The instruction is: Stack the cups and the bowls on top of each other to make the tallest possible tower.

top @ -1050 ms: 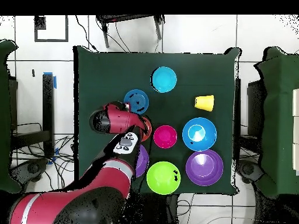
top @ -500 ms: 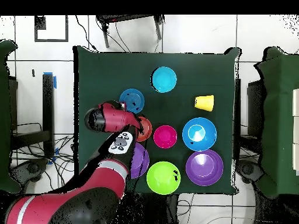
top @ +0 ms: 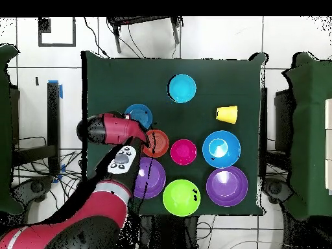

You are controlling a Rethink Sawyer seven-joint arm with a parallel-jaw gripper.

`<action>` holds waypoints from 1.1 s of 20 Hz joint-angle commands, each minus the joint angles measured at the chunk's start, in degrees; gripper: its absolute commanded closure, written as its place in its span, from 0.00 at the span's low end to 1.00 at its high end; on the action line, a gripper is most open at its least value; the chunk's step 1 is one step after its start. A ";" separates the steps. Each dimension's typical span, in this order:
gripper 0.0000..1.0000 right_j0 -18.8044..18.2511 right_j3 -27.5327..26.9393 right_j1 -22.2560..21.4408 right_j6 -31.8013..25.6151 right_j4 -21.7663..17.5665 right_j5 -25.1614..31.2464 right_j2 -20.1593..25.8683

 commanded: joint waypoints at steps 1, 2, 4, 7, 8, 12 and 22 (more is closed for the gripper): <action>1.00 1.12 -10.01 0.16 13.78 2.85 13.28 0.70; 1.00 1.07 -11.98 0.70 14.31 2.96 14.92 0.02; 1.00 0.88 -15.33 1.40 15.19 3.04 17.97 -0.98; 1.00 0.37 -20.42 2.54 16.34 2.70 21.89 -2.46; 1.00 -0.03 -22.28 2.90 16.74 2.45 23.29 -2.72; 1.00 -1.87 -31.15 5.11 17.58 1.85 29.71 -4.15; 1.00 -7.01 -51.96 11.15 17.44 1.49 46.26 -9.06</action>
